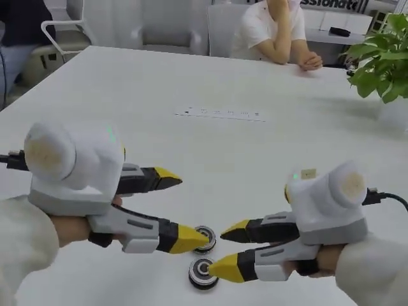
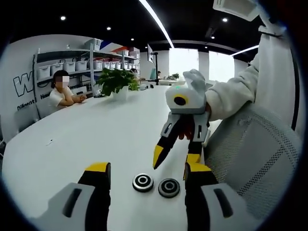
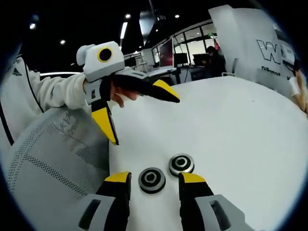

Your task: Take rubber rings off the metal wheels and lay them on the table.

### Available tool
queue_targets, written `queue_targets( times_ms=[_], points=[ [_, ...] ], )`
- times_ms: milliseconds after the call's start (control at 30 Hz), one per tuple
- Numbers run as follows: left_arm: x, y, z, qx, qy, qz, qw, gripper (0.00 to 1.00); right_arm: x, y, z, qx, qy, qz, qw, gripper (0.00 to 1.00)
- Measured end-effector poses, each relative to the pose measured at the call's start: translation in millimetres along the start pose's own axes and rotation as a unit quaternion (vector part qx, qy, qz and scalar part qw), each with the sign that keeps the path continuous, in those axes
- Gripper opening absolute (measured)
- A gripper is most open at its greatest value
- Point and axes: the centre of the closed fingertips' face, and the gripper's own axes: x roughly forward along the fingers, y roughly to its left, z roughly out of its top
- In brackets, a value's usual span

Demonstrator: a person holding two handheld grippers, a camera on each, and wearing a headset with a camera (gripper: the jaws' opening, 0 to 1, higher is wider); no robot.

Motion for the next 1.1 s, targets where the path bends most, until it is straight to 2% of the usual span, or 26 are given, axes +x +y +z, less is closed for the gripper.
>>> queue_targets(
  times_ms=[100, 233, 367, 500, 700, 900, 1100],
  points=[
    [5.3, -5.7, -8.0, -0.004, 0.009, -0.009, 0.9999, 0.56, 3.2, 3.1, -6.5, -0.022, 0.02, 0.002, 0.9996, 0.34],
    [12.5, -15.1, -20.6, -0.015, 0.024, -0.03, 0.9992, 0.55, 3.7, 1.4, -6.4, -0.03, 0.02, -0.002, 0.9993, 0.3],
    [16.8, -18.8, -27.1, -0.02, 0.028, -0.037, 0.9987, 0.52, 7.0, 1.3, -15.3, -0.038, 0.039, -0.001, 0.9985, 0.29],
    [20.6, -24.6, -36.8, 0.001, 0.048, -0.048, 0.9977, 0.47, 10.6, 2.0, -24.1, -0.057, 0.062, -0.002, 0.9965, 0.28],
    [27.4, -31.5, -44.0, 0.013, 0.056, -0.06, 0.9965, 0.4, 12.1, 2.7, -27.1, -0.061, 0.069, 0.0, 0.9957, 0.25],
    [31.8, -36.5, -46.5, 0.012, 0.051, -0.068, 0.9963, 0.32, 12.4, 2.2, -26.2, -0.067, 0.067, -0.002, 0.9955, 0.22],
    [35.6, -34.8, -56.0, 0.017, 0.06, -0.064, 0.996, 0.26, 13.1, 1.7, -29.1, -0.069, 0.073, -0.003, 0.9949, 0.2]
  ],
)
